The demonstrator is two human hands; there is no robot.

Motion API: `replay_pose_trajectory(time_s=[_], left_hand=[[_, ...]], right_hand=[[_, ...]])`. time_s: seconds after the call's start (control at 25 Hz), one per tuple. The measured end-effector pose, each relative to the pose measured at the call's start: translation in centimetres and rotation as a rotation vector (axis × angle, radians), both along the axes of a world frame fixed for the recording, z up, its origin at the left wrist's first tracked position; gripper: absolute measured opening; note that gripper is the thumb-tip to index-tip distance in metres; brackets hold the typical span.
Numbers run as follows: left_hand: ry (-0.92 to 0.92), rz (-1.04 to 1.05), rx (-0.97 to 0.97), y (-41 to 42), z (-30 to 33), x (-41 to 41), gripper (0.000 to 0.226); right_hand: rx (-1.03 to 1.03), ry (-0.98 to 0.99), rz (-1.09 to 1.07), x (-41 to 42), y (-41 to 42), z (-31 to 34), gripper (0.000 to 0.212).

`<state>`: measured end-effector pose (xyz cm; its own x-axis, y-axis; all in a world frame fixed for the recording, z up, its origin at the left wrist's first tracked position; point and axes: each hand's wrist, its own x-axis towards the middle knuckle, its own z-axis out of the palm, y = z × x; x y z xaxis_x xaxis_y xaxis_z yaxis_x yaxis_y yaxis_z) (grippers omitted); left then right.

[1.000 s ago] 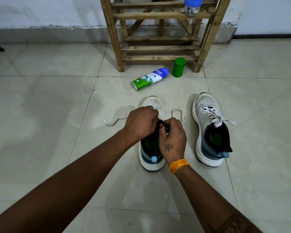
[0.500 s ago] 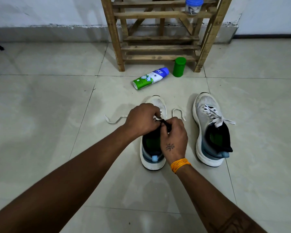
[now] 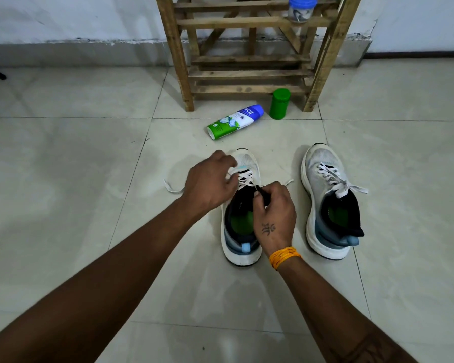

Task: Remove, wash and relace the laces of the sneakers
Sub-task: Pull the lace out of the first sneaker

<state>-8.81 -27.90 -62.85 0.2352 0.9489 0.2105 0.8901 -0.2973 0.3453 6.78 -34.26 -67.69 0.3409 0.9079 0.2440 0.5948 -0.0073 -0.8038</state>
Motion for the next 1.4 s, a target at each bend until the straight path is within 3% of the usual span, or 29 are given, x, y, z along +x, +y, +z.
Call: replay_pose_trajectory(time_s=[0.08,0.2,0.36,0.44,0.52,0.64,0.76,0.88,1.0,1.12,1.24,1.32,1.4], left_hand=[[0.078,-0.143,-0.053,-0.2,0.6,1.9,0.032],[0.271,-0.184,-0.065,-0.2,0.5,3.0,0.018],[0.103,0.173,-0.023,0.7,-0.2,0.8,0.012],[0.065,0.391,-0.11,1.5,-0.2,-0.9,0.015],[0.003,0.45,-0.169,1.8,-0.1,-1.2,0.015],[-0.067,0.199,-0.139,0.6,0.4,1.0,0.022],[0.113,-0.063,-0.177,-0.4,0.3,3.1,0.028],[0.232,-0.122,-0.109,-0.1,0.1,3.0,0.018],[0.182,-0.155,-0.021,-0.3,-0.2,2.7,0.008],[-0.011,0.14,0.037,-0.4,-1.0,1.4,0.009],[-0.113,0.491,-0.084,0.8,-1.0,-0.7,0.012],[-0.079,0.501,-0.1,1.0,-0.6,-0.9,0.015],[-0.052,0.331,-0.065,0.4,-0.3,0.2,0.026]], right_hand=[[-0.013,0.001,0.001,-0.2,-0.1,0.0,0.008],[-0.012,0.015,0.005,0.0,-0.2,0.0,0.008],[-0.015,0.01,-0.018,0.1,-0.1,0.1,0.008],[-0.025,0.009,-0.009,0.0,-0.2,0.0,0.007],[-0.02,0.001,0.009,-0.3,-0.3,0.0,0.007],[-0.01,0.009,0.007,-0.3,-0.3,0.1,0.007],[-0.02,0.015,0.01,-0.3,-0.2,0.1,0.007],[-0.023,0.023,0.013,-0.4,-0.2,0.2,0.008],[-0.037,0.009,0.006,-0.1,-0.3,0.2,0.01],[-0.053,-0.001,-0.032,0.1,0.0,0.2,0.009],[-0.042,-0.012,-0.027,-0.1,0.0,0.3,0.007],[-0.027,-0.014,-0.011,-0.2,-0.1,0.3,0.006],[-0.016,-0.006,-0.005,-0.2,-0.2,0.4,0.007]])
